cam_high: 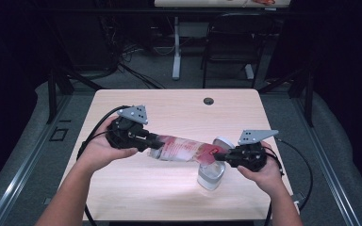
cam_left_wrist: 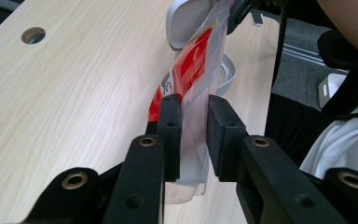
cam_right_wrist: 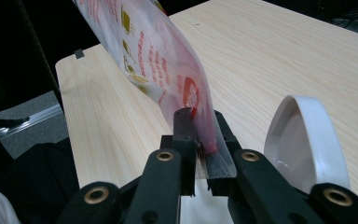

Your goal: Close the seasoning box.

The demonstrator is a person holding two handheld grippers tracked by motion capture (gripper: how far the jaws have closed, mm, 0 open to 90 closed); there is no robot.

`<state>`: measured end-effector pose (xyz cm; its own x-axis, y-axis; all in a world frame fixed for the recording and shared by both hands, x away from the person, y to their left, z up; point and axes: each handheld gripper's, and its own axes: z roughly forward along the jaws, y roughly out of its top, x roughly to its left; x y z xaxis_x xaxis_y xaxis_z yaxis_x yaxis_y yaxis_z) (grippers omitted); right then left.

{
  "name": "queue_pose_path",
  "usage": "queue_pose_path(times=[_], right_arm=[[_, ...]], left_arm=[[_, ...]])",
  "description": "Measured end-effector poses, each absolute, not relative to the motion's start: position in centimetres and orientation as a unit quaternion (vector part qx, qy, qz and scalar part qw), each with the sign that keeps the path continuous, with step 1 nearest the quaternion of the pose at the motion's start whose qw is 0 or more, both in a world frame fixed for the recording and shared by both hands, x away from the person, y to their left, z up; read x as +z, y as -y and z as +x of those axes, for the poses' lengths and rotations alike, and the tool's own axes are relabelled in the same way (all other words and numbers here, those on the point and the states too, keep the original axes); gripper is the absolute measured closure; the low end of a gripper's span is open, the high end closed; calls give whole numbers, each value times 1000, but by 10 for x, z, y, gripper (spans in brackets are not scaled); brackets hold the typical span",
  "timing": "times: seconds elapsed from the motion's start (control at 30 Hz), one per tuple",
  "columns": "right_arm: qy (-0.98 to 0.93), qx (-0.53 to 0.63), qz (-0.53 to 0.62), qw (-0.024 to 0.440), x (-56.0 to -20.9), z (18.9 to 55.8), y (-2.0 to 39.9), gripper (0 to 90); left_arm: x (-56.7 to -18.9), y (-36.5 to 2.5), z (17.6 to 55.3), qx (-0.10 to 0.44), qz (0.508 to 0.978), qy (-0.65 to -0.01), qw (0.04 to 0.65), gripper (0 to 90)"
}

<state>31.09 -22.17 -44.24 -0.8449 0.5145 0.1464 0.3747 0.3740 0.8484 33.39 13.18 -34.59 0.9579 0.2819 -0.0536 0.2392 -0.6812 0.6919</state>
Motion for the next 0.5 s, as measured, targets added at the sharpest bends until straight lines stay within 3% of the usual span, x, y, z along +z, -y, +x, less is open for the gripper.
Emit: queue_pose_path(times=[0.5], right_arm=[[-824,494,268,68,-441,310,227,847]], left_arm=[[-345,-131,336,28,917,-141,373,770]])
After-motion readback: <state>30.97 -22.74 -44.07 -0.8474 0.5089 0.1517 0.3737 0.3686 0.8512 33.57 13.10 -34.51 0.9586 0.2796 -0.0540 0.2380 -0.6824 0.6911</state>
